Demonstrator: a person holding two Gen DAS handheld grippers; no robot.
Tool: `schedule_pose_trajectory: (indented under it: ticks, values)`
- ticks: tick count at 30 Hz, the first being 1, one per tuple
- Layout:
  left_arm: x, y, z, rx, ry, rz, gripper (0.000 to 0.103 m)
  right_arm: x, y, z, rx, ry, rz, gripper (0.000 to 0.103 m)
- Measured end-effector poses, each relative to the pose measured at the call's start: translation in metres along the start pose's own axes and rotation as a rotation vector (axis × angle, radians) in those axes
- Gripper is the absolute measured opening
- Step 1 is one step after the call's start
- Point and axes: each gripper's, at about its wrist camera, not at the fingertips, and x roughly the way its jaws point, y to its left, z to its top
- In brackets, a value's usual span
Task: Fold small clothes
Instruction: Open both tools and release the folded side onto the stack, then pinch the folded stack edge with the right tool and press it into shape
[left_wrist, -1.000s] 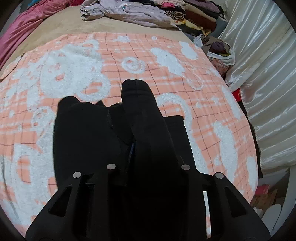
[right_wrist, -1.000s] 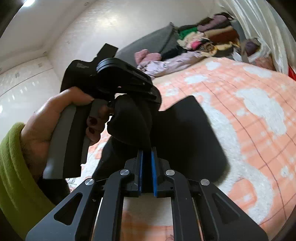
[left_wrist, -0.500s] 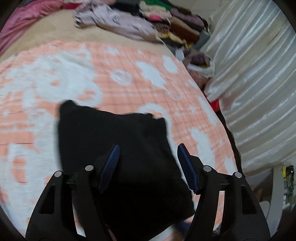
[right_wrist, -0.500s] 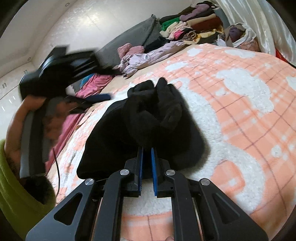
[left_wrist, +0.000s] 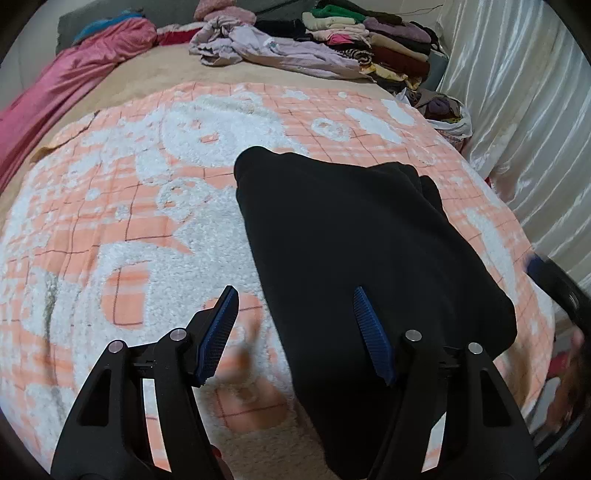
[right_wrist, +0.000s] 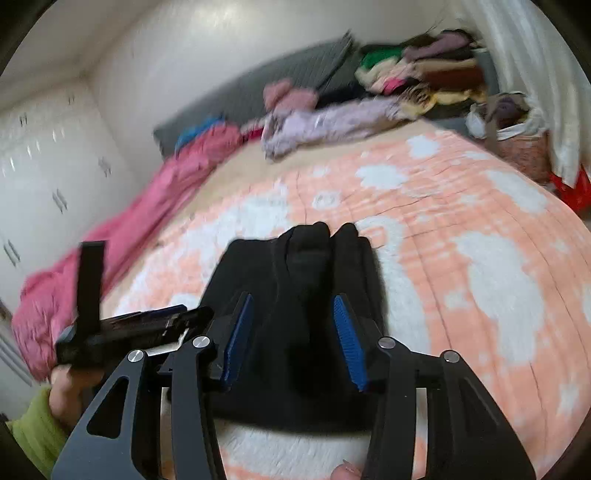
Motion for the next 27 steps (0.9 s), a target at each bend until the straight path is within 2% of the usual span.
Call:
schedule_pose_trajectory:
  ticks: [3, 6, 7, 10, 11, 14, 15, 17, 20, 22, 25, 27]
  values:
    - [0.0, -0.004, -0.003, 0.007, -0.018, 0.005, 0.056, 0.041, -0.007, 0.018, 0.013, 0.113, 0.049, 0.047]
    - [0.001, -0.002, -0.004, -0.005, -0.022, -0.004, 0.056, 0.078, -0.013, 0.024, 0.027, 0.212, 0.013, 0.048]
    - [0.001, -0.001, -0.004, -0.008, -0.022, -0.008, 0.056, 0.09, -0.019, 0.022, 0.06, 0.241, 0.03, 0.048]
    - [0.001, -0.001, -0.004, -0.001, -0.025, -0.01, 0.056, 0.105, -0.04, 0.015, 0.213, 0.249, 0.11, 0.049]
    - [0.001, -0.002, -0.004, 0.002, -0.025, -0.009, 0.057, 0.105, -0.041, 0.015, 0.227, 0.238, 0.123, 0.046]
    - [0.001, -0.003, -0.004, 0.002, -0.024, -0.014, 0.057, 0.096, -0.037, 0.013, 0.211, 0.203, 0.173, 0.019]
    - [0.001, -0.004, -0.004, -0.002, -0.026, -0.018, 0.057, 0.092, -0.035, 0.016, 0.202, 0.18, 0.179, 0.016]
    - [-0.003, -0.008, -0.003, -0.003, -0.029, -0.037, 0.057, 0.075, -0.025, 0.021, 0.143, 0.122, 0.156, 0.014]
    - [-0.008, -0.018, -0.003, 0.009, -0.039, -0.066, 0.057, 0.051, -0.003, 0.028, -0.019, 0.055, 0.021, 0.014]
    - [-0.005, -0.025, -0.003, 0.019, -0.033, -0.069, 0.058, 0.051, 0.006, 0.028, -0.119, 0.045, -0.073, 0.014]
    - [0.007, -0.03, -0.005, 0.027, -0.009, -0.042, 0.058, 0.074, -0.005, 0.02, -0.133, 0.108, -0.128, 0.014]
    - [0.013, -0.028, -0.006, 0.01, 0.0, -0.056, 0.063, 0.091, -0.016, 0.011, -0.137, 0.146, -0.179, 0.016]
